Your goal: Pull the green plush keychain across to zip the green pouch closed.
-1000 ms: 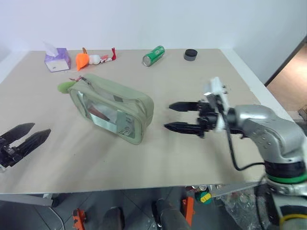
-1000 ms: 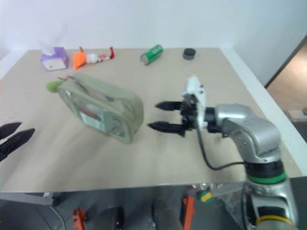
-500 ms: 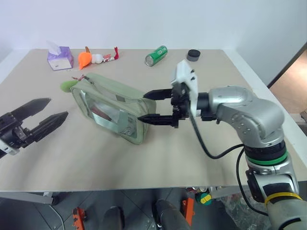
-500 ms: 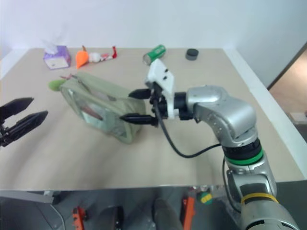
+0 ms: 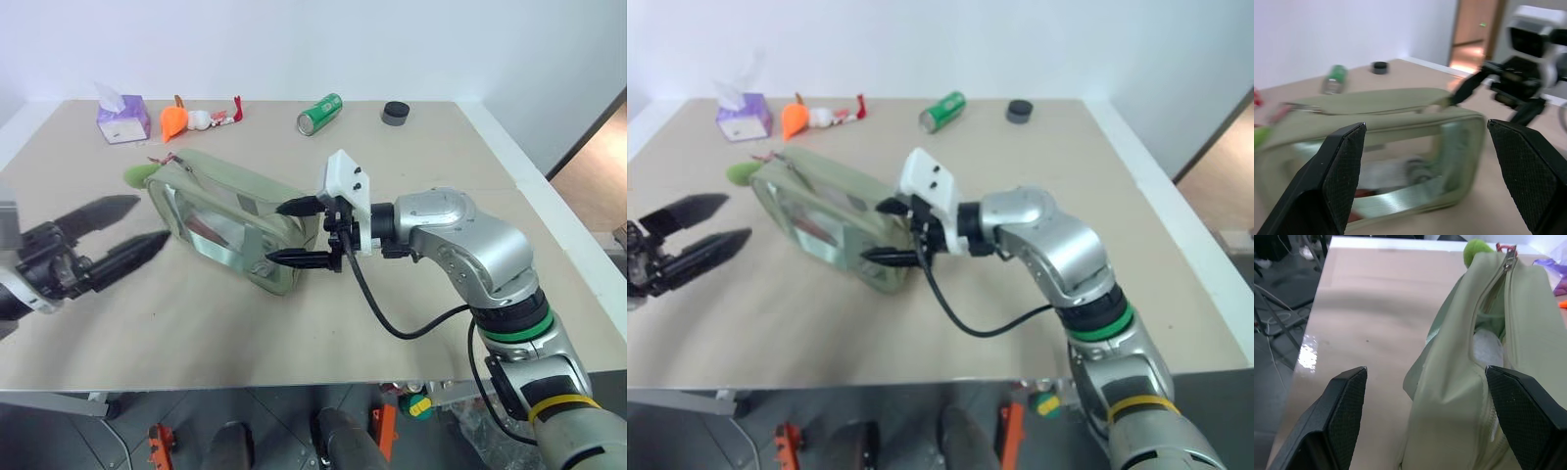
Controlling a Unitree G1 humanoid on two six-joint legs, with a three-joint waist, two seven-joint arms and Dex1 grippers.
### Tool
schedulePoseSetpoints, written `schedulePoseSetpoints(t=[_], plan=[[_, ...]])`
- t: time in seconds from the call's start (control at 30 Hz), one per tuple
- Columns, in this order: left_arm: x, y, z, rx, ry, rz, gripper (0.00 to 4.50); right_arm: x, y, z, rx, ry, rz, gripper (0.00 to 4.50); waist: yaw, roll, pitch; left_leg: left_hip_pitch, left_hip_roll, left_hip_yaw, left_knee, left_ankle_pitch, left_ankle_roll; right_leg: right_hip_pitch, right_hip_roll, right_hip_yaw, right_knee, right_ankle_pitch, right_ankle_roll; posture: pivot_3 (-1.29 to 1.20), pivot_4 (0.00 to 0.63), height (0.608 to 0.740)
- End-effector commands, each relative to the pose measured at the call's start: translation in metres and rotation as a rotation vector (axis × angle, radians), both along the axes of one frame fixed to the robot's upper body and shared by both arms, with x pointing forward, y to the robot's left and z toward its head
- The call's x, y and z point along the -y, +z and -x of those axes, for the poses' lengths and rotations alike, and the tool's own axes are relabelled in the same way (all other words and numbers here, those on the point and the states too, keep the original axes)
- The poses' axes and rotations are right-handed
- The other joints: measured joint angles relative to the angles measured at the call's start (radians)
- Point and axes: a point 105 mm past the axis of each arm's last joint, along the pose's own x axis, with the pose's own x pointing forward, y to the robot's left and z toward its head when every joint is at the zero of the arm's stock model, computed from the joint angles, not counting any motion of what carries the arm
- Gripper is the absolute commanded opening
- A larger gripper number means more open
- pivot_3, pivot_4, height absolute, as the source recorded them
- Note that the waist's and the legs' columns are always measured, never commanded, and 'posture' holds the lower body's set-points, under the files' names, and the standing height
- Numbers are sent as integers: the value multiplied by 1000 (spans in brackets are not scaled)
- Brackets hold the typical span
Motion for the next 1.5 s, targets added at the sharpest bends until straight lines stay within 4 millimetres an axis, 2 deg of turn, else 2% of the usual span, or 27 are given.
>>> schedulePoseSetpoints(t=[0.03,0.53,0.77,1.07,1.23,1.3,1.47,1.5], plan=[[13,4,8,12,-57,-32,4107,-1,4,-1,44,2,-10,3987,0,0,0,0,0,0,0,0,0,0,0,0,0,0,0,0,150,740],[14,1,9,-10,-60,-25,4107,-3,-4,-10,73,-35,1,3987,0,0,0,0,0,-1,0,0,0,0,0,-1,0,0,0,0,150,740],[14,-1,9,-12,-52,-20,4107,0,7,-22,88,-87,-45,3987,0,0,0,0,0,-1,0,0,0,0,0,-1,0,0,0,0,150,740],[15,0,7,-3,-47,-20,4107,-1,-4,-15,81,-47,-5,3987,0,0,0,0,0,-1,0,0,0,0,0,-1,0,0,0,0,150,740],[20,2,8,4,-69,-30,4141,0,-6,-10,72,-17,-5,2502,0,0,0,0,0,-1,0,0,0,0,0,-1,0,0,0,0,150,740],[21,2,7,6,-73,-32,4141,1,-6,-11,72,-19,-2,1698,0,0,0,0,0,-1,0,0,0,0,0,-1,0,0,0,0,150,740],[23,3,7,10,-81,-32,4141,4,-10,-12,74,-21,13,19,0,0,0,0,0,-1,0,0,0,0,0,-1,0,0,0,0,150,740],[23,3,7,11,-81,-32,4141,5,-11,-12,76,-21,17,19,0,0,0,0,0,-1,0,0,0,0,0,-1,0,0,0,0,150,740]])
